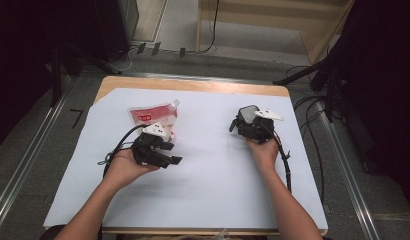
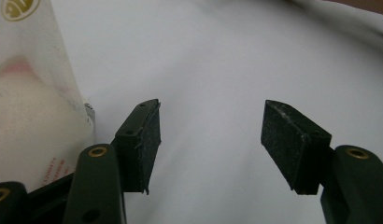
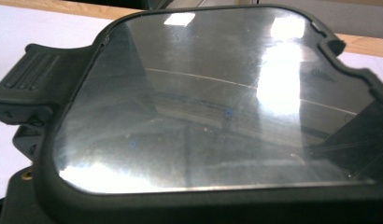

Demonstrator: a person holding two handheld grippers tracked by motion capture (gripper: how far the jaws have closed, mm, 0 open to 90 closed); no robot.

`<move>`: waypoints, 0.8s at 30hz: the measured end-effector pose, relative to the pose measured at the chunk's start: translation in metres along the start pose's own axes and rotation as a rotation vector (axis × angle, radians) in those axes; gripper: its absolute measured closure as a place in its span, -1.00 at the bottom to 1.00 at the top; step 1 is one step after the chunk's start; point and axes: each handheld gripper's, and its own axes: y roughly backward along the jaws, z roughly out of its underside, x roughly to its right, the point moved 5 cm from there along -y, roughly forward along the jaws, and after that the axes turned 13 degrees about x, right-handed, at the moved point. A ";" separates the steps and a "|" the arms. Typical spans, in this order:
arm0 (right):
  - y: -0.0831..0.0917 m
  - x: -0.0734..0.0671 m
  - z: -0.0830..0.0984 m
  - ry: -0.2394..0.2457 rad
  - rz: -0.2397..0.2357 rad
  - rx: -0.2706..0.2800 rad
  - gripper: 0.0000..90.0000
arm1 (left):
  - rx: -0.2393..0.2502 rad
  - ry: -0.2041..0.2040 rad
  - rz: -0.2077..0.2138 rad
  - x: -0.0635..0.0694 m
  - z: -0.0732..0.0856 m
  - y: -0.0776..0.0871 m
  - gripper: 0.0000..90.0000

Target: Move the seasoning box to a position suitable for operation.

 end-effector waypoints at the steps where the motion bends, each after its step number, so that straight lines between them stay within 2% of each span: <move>1: 0.002 -0.001 -0.001 -0.022 0.000 -0.010 -0.67 | -0.001 0.000 -0.006 0.000 0.000 0.000 -0.14; 2: 0.002 -0.001 -0.001 -0.022 0.000 -0.010 -0.67 | -0.001 0.000 -0.006 0.000 0.000 0.000 -0.14; 3: 0.003 -0.001 -0.004 -0.048 -0.011 0.001 -0.67 | 0.001 0.000 -0.008 -0.001 0.000 -0.001 -0.14; 6: 0.005 -0.004 -0.007 -0.044 -0.013 0.007 -0.67 | 0.002 0.000 -0.006 0.000 0.000 -0.001 -0.15; 8: 0.008 -0.006 -0.010 -0.028 -0.027 0.013 -0.67 | -0.003 -0.007 -0.001 0.000 0.000 -0.001 -0.15; 12: 0.013 -0.013 -0.015 -0.031 -0.050 0.007 -0.67 | -0.003 -0.006 -0.001 0.000 0.000 0.000 -0.16; 13: 0.016 -0.017 -0.017 -0.023 -0.070 0.008 -0.67 | 0.003 0.000 0.000 0.000 0.000 0.000 -0.16; 16: 0.019 -0.023 -0.019 -0.022 -0.084 0.006 -0.66 | 0.005 0.001 0.000 -0.001 0.000 0.001 -0.16; 19: 0.024 -0.032 -0.023 -0.015 -0.114 0.010 -0.66 | 0.008 -0.002 -0.001 -0.001 0.001 0.002 -0.16; 20: 0.028 -0.039 -0.025 -0.006 -0.136 0.013 -0.66 | 0.009 0.001 -0.003 -0.001 0.001 0.002 -0.16; 24: 0.034 -0.049 -0.027 0.002 -0.167 0.006 -0.66 | 0.016 0.006 -0.004 -0.002 0.001 0.003 -0.16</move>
